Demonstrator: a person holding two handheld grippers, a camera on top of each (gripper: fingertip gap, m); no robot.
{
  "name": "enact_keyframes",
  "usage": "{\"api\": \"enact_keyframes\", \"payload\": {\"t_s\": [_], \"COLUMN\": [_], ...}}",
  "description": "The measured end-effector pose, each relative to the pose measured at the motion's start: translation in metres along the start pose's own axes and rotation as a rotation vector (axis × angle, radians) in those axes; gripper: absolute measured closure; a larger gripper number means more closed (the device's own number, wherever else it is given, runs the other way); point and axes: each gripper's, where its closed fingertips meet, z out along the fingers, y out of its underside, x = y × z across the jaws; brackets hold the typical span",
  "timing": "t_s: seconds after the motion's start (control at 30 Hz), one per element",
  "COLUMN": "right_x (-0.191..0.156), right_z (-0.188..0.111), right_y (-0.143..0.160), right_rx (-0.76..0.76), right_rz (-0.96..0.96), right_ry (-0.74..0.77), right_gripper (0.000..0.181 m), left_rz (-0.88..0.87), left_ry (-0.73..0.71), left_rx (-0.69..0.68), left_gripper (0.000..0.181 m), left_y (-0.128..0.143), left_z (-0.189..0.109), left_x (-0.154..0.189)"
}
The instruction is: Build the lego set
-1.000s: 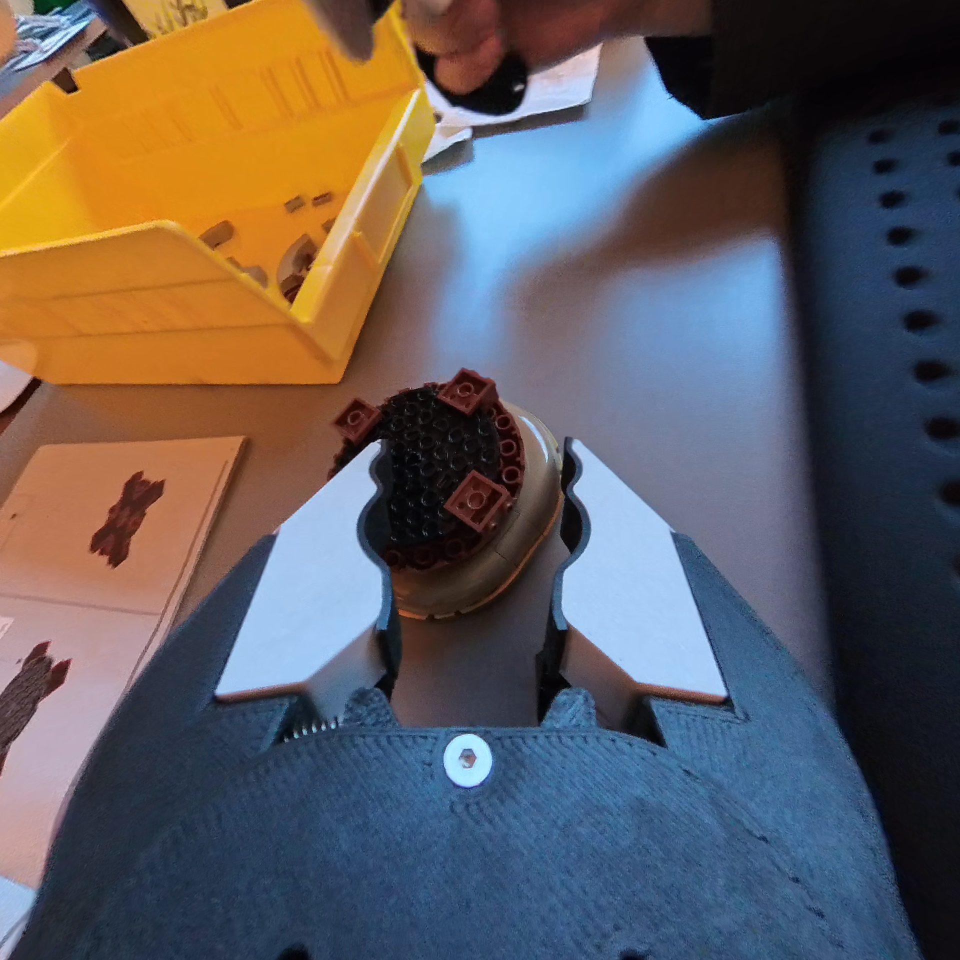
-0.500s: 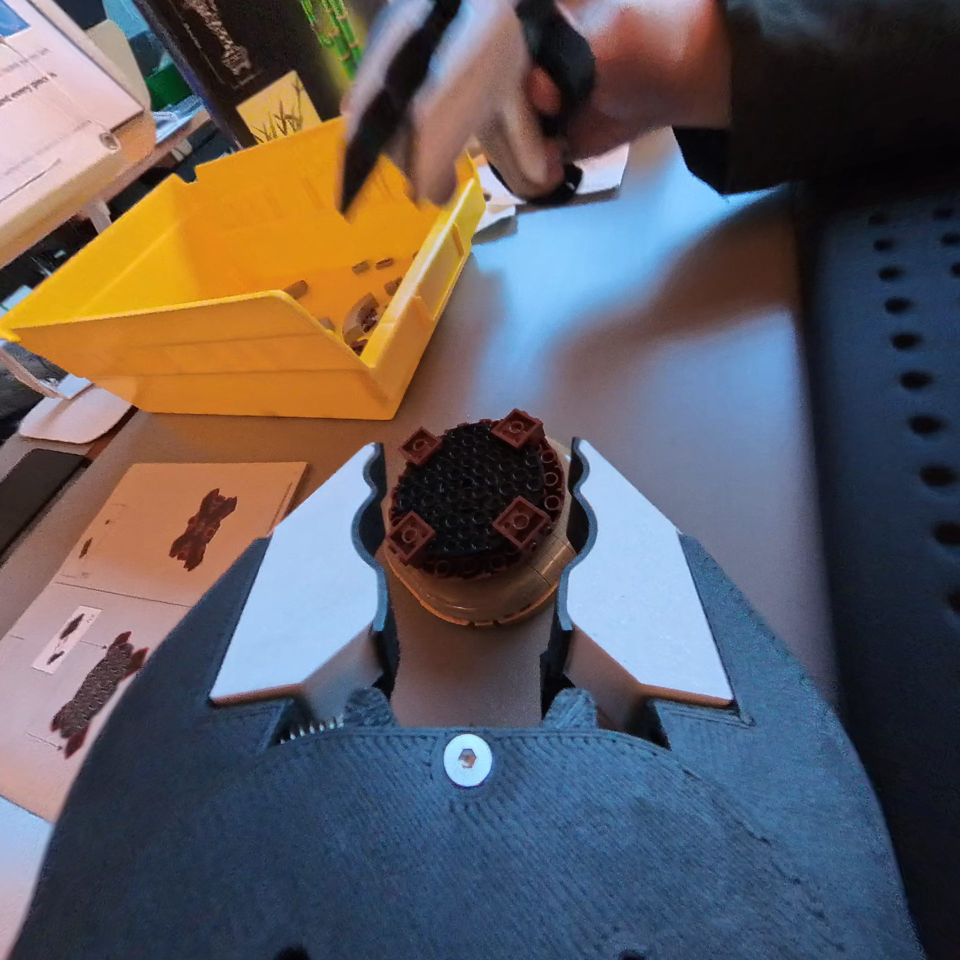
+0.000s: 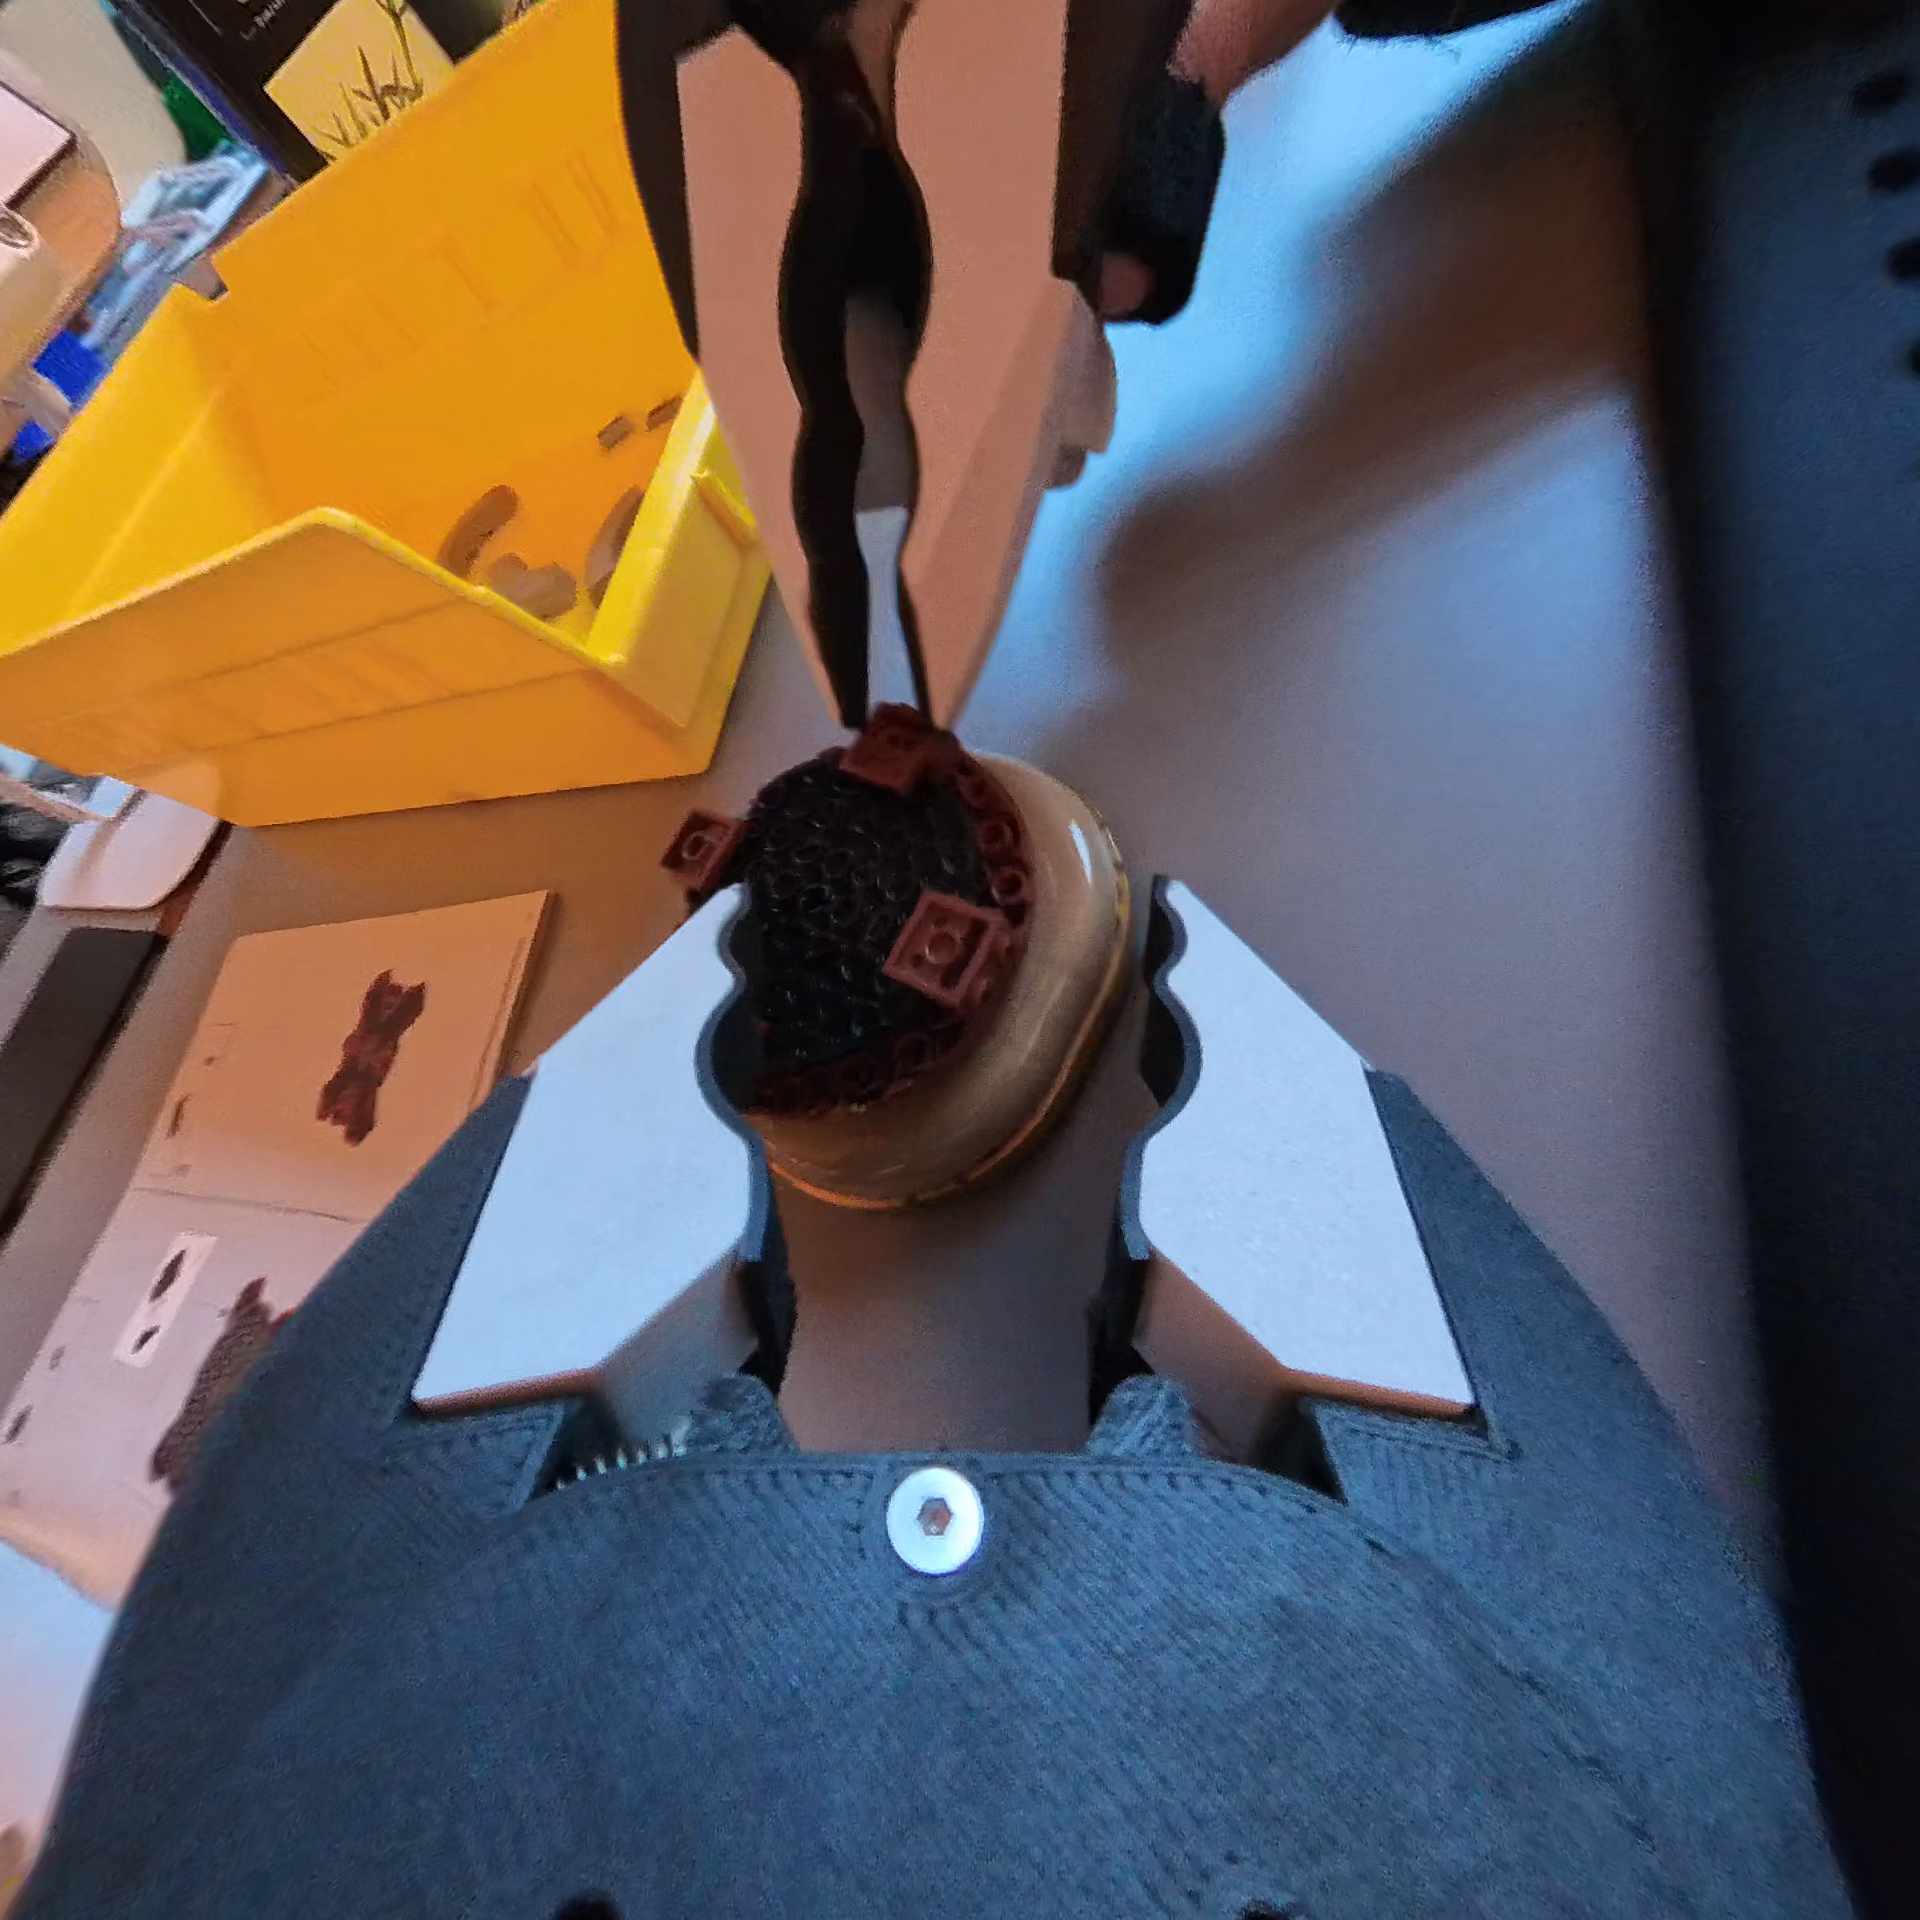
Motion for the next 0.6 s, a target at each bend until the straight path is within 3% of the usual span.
{"api": "enact_keyframes", "payload": {"t_s": [0.07, 0.2, 0.4, 0.6], "right_x": [0.009, 0.007, 0.019, 0.025], "right_z": [-0.004, -0.008, -0.007, 0.003], "right_y": [0.001, 0.002, 0.002, 0.002], "right_rx": [0.003, 0.036, 0.047, 0.057], "right_rz": [-0.02, 0.024, -0.009, -0.015], "right_ry": [0.041, -0.032, 0.021, 0.022], "right_gripper": [0.181, 0.181, 0.161, 0.164], "left_rz": [0.004, -0.005, -0.013, -0.019], "left_ry": [-0.03, -0.034, -0.026, -0.023], "left_rx": [-0.031, -0.023, -0.015, -0.005], "left_gripper": [0.105, 0.106, 0.106, 0.107], "left_y": [0.003, 0.003, 0.003, 0.003], "left_z": [0.002, 0.002, 0.002, 0.002], "left_x": [-0.004, -0.005, -0.005, -0.005]}}
